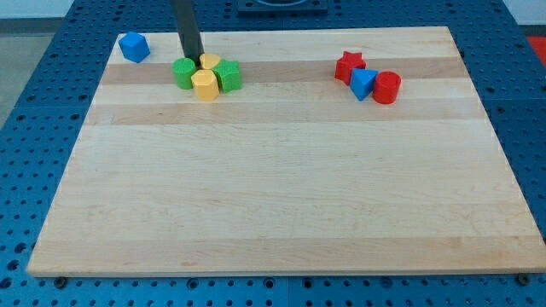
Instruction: Push the red circle downwards
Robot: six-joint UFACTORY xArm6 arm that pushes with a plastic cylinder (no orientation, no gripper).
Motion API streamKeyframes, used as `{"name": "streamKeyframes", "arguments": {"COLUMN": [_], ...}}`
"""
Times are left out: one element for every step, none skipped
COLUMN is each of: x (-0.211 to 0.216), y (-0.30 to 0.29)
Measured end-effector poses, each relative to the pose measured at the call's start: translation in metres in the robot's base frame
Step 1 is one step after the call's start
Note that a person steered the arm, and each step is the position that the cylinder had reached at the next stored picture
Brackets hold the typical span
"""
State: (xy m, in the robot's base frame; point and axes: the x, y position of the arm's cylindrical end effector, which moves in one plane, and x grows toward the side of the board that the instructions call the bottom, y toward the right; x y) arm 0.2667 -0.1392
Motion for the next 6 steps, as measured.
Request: {"name": "streamKeyframes", "arguments": {"x": [0.0,0.0,-0.017,-0.034,-0.034,-0.027], "y": [0.025,0.045,0.063,0.084,0.17,0.256]}}
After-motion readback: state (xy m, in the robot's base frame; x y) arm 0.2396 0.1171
